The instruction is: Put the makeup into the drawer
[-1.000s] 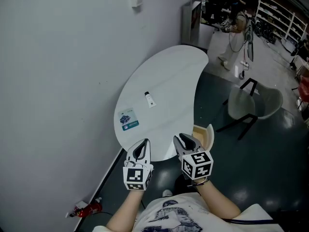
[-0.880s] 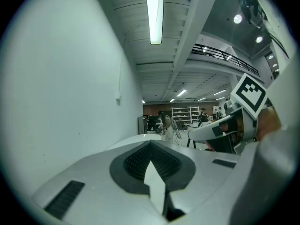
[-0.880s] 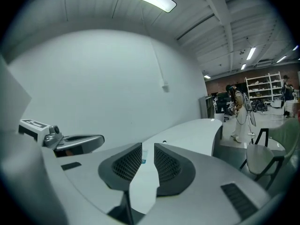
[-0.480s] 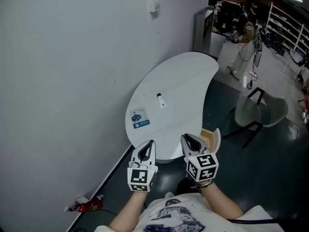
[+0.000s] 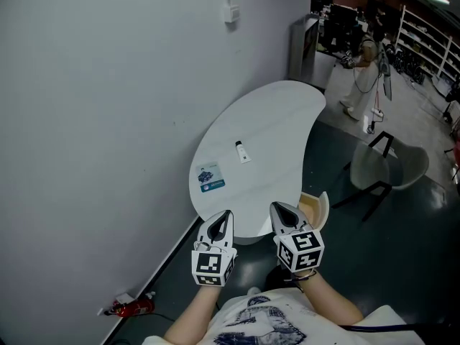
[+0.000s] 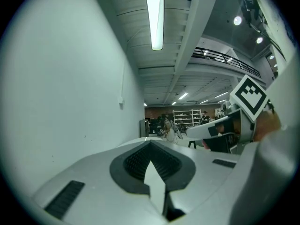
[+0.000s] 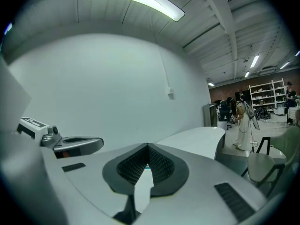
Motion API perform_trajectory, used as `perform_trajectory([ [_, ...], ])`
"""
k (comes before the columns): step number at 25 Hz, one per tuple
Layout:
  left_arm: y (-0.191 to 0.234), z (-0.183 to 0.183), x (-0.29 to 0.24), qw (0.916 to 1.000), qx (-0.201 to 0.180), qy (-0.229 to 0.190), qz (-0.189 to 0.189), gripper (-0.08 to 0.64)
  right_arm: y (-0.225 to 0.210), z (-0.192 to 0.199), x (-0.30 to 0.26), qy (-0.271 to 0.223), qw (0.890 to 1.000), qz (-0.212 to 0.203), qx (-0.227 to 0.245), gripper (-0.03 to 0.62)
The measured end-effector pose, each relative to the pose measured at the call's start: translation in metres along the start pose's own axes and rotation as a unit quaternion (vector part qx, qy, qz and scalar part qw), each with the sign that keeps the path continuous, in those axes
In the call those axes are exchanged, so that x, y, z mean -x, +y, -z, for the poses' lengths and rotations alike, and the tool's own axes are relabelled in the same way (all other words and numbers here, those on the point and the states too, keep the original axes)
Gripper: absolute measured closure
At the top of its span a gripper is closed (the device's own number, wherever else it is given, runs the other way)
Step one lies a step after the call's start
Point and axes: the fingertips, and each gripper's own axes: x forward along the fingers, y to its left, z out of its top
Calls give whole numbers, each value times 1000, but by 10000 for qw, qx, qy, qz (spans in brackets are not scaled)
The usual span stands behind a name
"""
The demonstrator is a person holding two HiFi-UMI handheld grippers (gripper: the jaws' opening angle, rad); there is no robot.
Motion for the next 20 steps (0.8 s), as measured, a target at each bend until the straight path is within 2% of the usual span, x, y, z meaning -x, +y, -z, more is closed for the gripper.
perform_trajectory([
  [12, 1, -2, -2, 10000, -44, -17, -58, 525, -1, 3, 1, 64, 10000, 8, -4, 572],
  [20, 3, -1, -2, 9999, 86, -91, -44, 525, -1, 5, -1, 80, 10000, -10, -14, 572],
])
